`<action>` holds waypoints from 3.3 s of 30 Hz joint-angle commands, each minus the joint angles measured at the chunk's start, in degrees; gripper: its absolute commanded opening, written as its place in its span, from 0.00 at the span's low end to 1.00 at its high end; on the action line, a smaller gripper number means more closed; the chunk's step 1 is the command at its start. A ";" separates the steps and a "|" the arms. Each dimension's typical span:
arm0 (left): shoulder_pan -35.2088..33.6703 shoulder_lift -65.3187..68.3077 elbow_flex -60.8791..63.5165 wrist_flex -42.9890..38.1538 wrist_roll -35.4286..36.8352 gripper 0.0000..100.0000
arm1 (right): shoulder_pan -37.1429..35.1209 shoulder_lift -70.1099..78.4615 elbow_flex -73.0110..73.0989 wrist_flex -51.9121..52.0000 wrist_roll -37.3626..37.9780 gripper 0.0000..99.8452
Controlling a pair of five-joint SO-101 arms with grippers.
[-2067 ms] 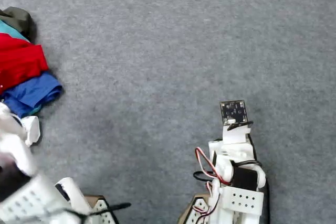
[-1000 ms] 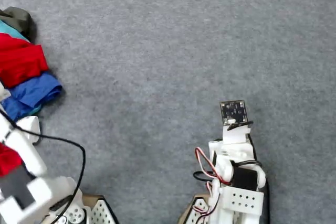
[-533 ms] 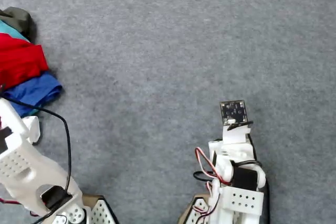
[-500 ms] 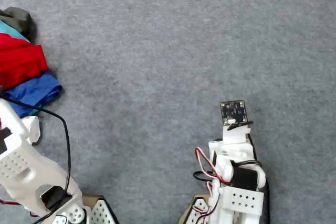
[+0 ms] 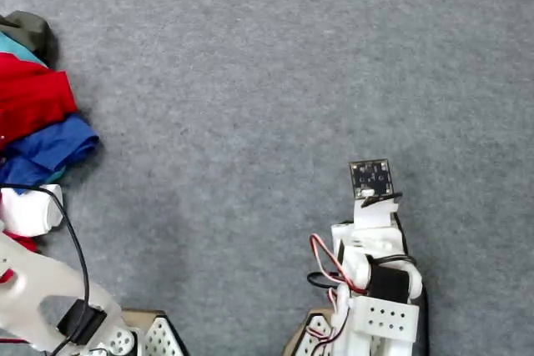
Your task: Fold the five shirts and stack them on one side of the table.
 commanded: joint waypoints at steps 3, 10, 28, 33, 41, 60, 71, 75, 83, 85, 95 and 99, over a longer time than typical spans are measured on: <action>-1.85 5.41 -2.02 -5.19 -2.73 0.20 | 0.57 -0.40 0.04 0.18 0.35 0.01; -2.29 14.37 -2.29 -8.62 -4.04 0.10 | 0.57 -0.40 0.04 0.18 0.35 0.01; 4.48 1.71 -24.18 13.80 6.77 0.02 | 0.57 -0.40 0.04 0.18 0.35 0.01; 6.77 -5.14 -26.55 16.44 10.64 0.02 | 0.57 -0.40 0.04 0.18 0.35 0.01; 24.62 -27.91 -13.89 16.35 18.20 0.02 | 0.57 -0.40 0.04 0.18 0.35 0.01; 6.86 -20.62 29.63 -13.71 16.00 0.33 | 0.57 -0.40 0.04 0.18 0.35 0.01; 3.69 -1.36 25.49 -29.36 15.30 0.22 | 0.57 -0.40 0.04 0.18 0.35 0.01; 3.69 3.03 24.88 -32.62 15.30 0.04 | 0.57 -0.40 0.04 0.18 0.35 0.01; 5.54 -2.95 6.42 -3.96 15.30 0.02 | 0.57 -0.40 0.04 0.18 0.35 0.01; 8.00 -5.67 0.53 5.89 15.30 0.02 | 0.57 -0.40 0.04 0.18 0.35 0.01; 28.57 -26.95 -3.78 16.44 16.79 0.02 | 0.57 -0.40 0.04 0.18 0.35 0.01; 44.75 -38.29 7.38 16.35 16.88 0.02 | 0.57 -0.40 0.04 0.18 0.35 0.01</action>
